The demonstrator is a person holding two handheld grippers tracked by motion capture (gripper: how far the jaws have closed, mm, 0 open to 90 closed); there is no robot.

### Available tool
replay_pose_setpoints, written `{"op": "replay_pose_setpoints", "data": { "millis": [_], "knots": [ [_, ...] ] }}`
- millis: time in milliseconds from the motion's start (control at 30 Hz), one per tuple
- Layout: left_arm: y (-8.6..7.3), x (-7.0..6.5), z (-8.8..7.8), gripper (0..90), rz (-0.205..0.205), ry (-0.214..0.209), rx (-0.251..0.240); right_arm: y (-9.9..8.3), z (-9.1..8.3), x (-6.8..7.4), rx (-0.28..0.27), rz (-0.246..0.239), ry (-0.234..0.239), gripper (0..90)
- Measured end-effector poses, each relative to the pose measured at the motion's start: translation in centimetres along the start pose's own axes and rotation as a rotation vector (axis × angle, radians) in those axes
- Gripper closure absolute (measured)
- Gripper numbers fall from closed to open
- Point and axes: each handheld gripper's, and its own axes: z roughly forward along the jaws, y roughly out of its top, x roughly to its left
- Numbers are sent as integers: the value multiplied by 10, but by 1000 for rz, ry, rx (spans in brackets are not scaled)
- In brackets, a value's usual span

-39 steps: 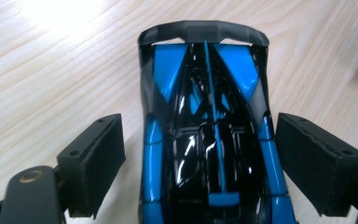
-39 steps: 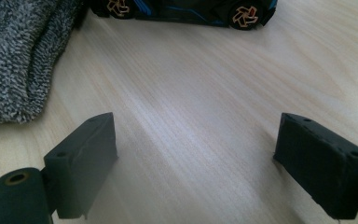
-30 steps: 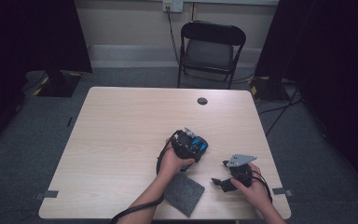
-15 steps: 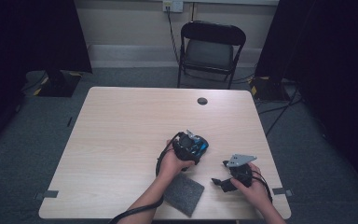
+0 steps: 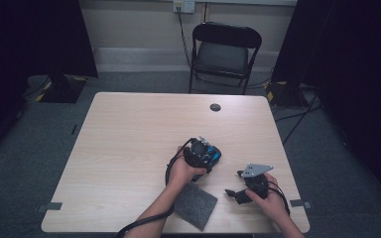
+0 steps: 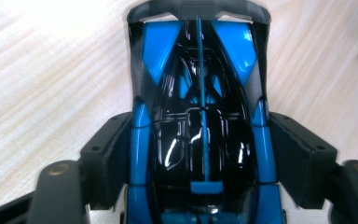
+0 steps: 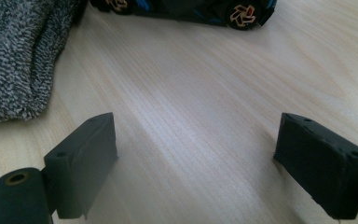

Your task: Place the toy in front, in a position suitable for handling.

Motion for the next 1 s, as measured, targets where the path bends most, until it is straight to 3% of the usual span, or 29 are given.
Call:
{"op": "replay_pose_setpoints", "data": {
  "millis": [67, 400, 500, 633, 800, 1000],
  "knots": [
    [0, 0, -1, 276, 26, 22, 15, 0, 0, 0, 0, 0, 0, 116],
    [-5, -1, -1, 273, 16, 40, -3, 0, 0, 0, 0, -1, 0, 116],
    [-6, -3, -2, 223, 22, 71, -20, 0, 0, 0, 1, 0, 0, 116],
    [-6, -2, -3, 210, 30, 76, -7, 0, 0, 0, 0, 0, 0, 116],
    [-11, -2, -3, 189, 34, 65, 10, 0, 0, 0, 0, 0, 0, 116],
    [-13, -2, -2, 256, 26, 39, 28, 0, 0, 0, 1, -1, 0, 115]
  ]
}}
